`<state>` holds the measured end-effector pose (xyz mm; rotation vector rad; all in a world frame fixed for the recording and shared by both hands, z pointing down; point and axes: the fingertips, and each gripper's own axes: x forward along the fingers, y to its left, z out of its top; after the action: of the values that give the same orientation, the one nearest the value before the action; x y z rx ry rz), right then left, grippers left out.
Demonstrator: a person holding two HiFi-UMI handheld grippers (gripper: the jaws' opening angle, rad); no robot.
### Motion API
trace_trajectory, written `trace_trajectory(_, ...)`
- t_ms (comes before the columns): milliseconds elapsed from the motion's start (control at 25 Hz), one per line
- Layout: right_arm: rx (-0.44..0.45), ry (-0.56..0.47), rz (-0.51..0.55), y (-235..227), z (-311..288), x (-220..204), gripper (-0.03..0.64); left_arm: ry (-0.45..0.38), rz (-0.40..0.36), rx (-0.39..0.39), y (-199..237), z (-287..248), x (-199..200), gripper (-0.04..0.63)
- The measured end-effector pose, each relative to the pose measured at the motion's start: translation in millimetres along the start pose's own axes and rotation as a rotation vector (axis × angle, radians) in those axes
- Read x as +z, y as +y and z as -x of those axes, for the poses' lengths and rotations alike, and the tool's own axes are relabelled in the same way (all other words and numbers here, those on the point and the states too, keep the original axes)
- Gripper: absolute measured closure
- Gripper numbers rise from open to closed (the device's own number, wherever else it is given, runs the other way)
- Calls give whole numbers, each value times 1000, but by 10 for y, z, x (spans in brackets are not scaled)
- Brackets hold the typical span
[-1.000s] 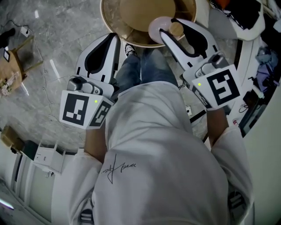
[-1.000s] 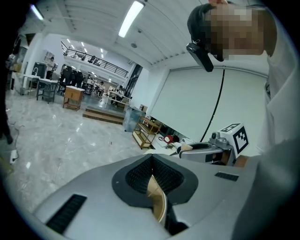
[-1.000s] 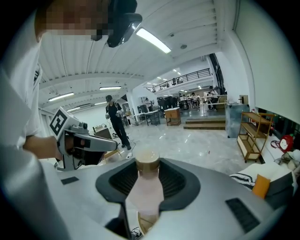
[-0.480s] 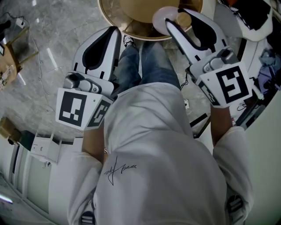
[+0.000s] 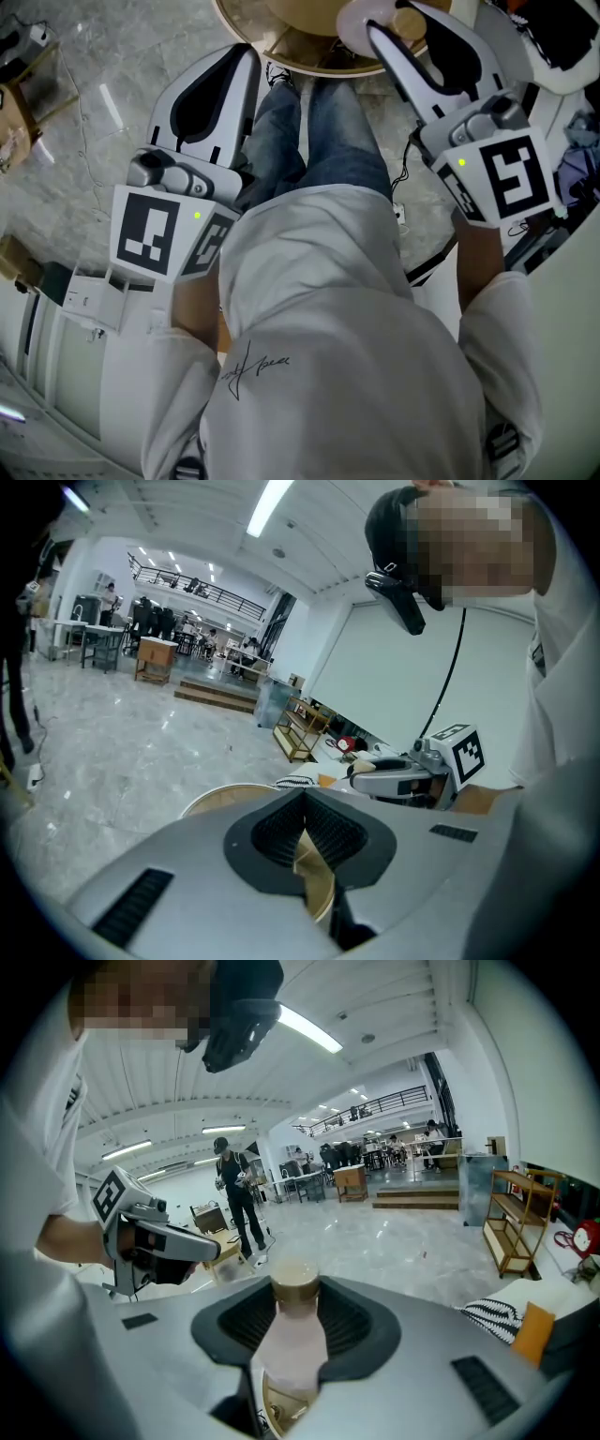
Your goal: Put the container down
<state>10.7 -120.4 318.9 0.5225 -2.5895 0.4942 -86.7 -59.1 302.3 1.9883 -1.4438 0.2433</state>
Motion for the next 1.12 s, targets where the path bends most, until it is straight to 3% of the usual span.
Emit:
trace_trajectory(360,18,16,1,-111,-179,-232,469,34,42,11,98,-131,-271,578)
trace_trajectory(800,39,37,49,-173,-338,-469,469,4,177,37,376,-280,-422,577)
trace_trajectory(920,47,30,45,-217,-380,-522,469,15,167,52,426,-361,-488,577)
trace_trajectory(1120,50,8,36,-344,-443,-612,469,70,39,94,412,-520,-599,578)
